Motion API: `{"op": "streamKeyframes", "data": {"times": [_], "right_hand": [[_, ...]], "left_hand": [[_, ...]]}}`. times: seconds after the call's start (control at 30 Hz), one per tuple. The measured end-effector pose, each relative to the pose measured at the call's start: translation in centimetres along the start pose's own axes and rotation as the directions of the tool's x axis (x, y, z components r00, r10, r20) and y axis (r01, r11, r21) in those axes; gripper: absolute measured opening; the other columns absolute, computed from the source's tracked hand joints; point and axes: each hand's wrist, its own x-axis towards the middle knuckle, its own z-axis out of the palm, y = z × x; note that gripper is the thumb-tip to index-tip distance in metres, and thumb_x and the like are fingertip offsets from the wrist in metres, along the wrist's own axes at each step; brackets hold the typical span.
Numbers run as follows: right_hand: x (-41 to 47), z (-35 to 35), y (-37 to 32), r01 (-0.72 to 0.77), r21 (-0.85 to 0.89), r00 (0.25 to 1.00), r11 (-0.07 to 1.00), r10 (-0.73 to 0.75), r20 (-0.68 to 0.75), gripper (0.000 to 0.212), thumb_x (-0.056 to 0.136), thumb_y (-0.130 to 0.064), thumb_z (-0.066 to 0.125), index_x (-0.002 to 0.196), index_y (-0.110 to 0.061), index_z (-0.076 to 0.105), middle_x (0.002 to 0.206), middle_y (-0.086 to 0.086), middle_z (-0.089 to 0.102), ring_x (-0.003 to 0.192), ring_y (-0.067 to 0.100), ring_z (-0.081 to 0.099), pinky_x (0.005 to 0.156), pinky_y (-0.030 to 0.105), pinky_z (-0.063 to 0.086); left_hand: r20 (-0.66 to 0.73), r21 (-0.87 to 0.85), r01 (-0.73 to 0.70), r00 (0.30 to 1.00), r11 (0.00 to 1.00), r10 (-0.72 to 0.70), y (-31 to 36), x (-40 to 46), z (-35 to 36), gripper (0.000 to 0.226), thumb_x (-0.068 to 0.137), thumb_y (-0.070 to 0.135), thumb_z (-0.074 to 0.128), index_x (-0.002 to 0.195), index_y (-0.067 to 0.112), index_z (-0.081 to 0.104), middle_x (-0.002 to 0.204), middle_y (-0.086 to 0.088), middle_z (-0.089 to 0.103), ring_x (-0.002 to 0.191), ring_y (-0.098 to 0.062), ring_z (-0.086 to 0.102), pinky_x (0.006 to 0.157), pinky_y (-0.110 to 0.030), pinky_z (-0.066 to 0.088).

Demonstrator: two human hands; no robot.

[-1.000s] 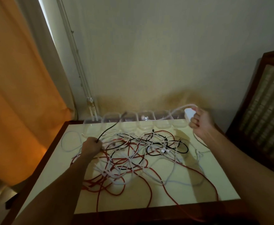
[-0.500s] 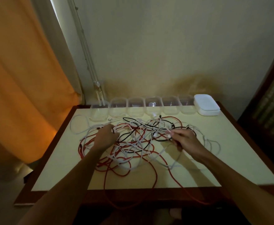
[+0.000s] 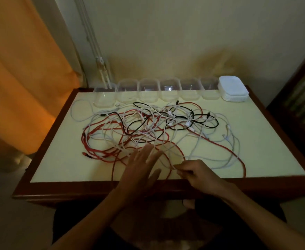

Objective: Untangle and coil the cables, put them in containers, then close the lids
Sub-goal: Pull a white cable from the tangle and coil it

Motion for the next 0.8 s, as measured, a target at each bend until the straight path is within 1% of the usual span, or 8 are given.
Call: {"op": "streamKeyframes", "data": {"times": [0.1, 0.2, 0.37, 0.53, 0.6, 0.67, 0.73, 0.8], "right_hand": [[-1.5, 1.7, 1.7, 0.046, -0.232, 0.998, 0.972, -0.057, -0.04, 0.028, 0.096, -0.015, 0.055, 0.118, -0.013, 0.072, 0.094, 0.003, 0.071, 0.084, 0.02, 0.066, 0.072, 0.036, 0.053], [-1.9, 2.9, 3.2, 0.076, -0.429, 0.97, 0.9, -0.167, -0.177, 0.036, 0.096, -0.026, 0.046, 0.113, -0.011, 0.073, 0.085, 0.008, 0.064, 0.071, 0.028, 0.061, 0.064, 0.032, 0.045], [-0.8, 2.0, 5.5, 0.075, -0.411, 0.968, 0.908, -0.165, -0.187, 0.032, 0.099, -0.023, 0.05, 0.122, -0.012, 0.069, 0.092, 0.008, 0.056, 0.081, 0.028, 0.054, 0.07, 0.033, 0.042], [3.0, -1.4, 7.3, 0.009, -0.392, 0.966, 0.92, -0.109, -0.236, 0.028, 0.095, -0.009, 0.058, 0.12, -0.006, 0.07, 0.092, 0.012, 0.058, 0.087, 0.03, 0.056, 0.071, 0.037, 0.046], [4.4, -2.0, 7.7, -0.016, -0.387, 0.968, 0.922, -0.083, -0.236, 0.028, 0.094, -0.006, 0.058, 0.119, -0.006, 0.07, 0.096, 0.014, 0.06, 0.091, 0.033, 0.057, 0.075, 0.034, 0.044], [5.0, -2.0, 7.4, -0.029, -0.352, 0.967, 0.936, -0.063, -0.249, 0.03, 0.095, -0.006, 0.054, 0.122, -0.006, 0.069, 0.102, 0.014, 0.064, 0.097, 0.033, 0.058, 0.08, 0.033, 0.042], [4.4, -1.5, 6.3, -0.027, -0.268, 0.946, 0.963, -0.063, -0.319, 0.032, 0.095, -0.006, 0.052, 0.124, -0.006, 0.067, 0.105, 0.013, 0.067, 0.099, 0.031, 0.059, 0.082, 0.035, 0.045], [2.6, -0.3, 4.9, 0.056, -0.211, 0.902, 0.976, -0.14, -0.408, 0.031, 0.096, -0.008, 0.052, 0.123, -0.006, 0.067, 0.1, 0.012, 0.068, 0.092, 0.026, 0.059, 0.079, 0.035, 0.047]], "left_hand": [[0.199, 0.099, -0.026, 0.98, 0.995, 0.006, 0.2, -2.8, 2.7, 0.064, 0.094, 0.059, 0.034, 0.15, 0.031, 0.025, 0.16, -0.01, 0.024, 0.149, -0.026, 0.014, 0.117, -0.056, 0.017], [0.313, 0.133, -0.052, 0.95, 0.99, 0.008, -0.3, -3.1, 3.6, 0.065, 0.096, 0.064, 0.021, 0.153, 0.033, 0.019, 0.161, -0.01, 0.021, 0.15, -0.027, 0.011, 0.117, -0.06, 0.013], [0.366, 0.118, -0.044, 0.931, 0.992, -0.003, -2.2, -1.0, 2.8, 0.055, 0.098, 0.056, 0.008, 0.152, 0.044, 0.01, 0.163, -0.007, 0.013, 0.151, -0.021, 0.006, 0.118, -0.053, 0.003], [0.392, 0.159, -0.005, 0.918, 0.987, -0.059, -5.7, 4.5, 2.4, 0.066, 0.087, 0.057, -0.005, 0.15, 0.049, 0.013, 0.163, -0.003, 0.012, 0.15, -0.019, 0.009, 0.115, -0.056, 0.006], [0.407, 0.149, -0.011, 0.912, 0.989, -0.051, -6.2, 5.6, 2.6, 0.066, 0.088, 0.057, -0.003, 0.151, 0.047, 0.015, 0.163, -0.001, 0.013, 0.15, -0.018, 0.01, 0.115, -0.057, 0.007], [0.382, 0.137, 0.013, 0.922, 0.99, -0.065, -6.0, 5.8, 2.8, 0.055, 0.097, 0.052, 0.011, 0.151, 0.046, 0.017, 0.163, -0.002, 0.017, 0.15, -0.018, 0.013, 0.116, -0.057, 0.007], [0.314, 0.105, 0.059, 0.945, 0.993, -0.09, -5.2, 5.2, 3.2, 0.049, 0.102, 0.04, 0.031, 0.15, 0.044, 0.023, 0.16, -0.004, 0.024, 0.148, -0.021, 0.019, 0.117, -0.056, 0.012], [0.198, 0.037, 0.09, 0.976, 0.995, -0.096, -3.9, 4.2, 3.4, 0.048, 0.1, 0.033, 0.045, 0.147, 0.035, 0.036, 0.152, -0.007, 0.041, 0.142, -0.024, 0.034, 0.115, -0.051, 0.018]]}}
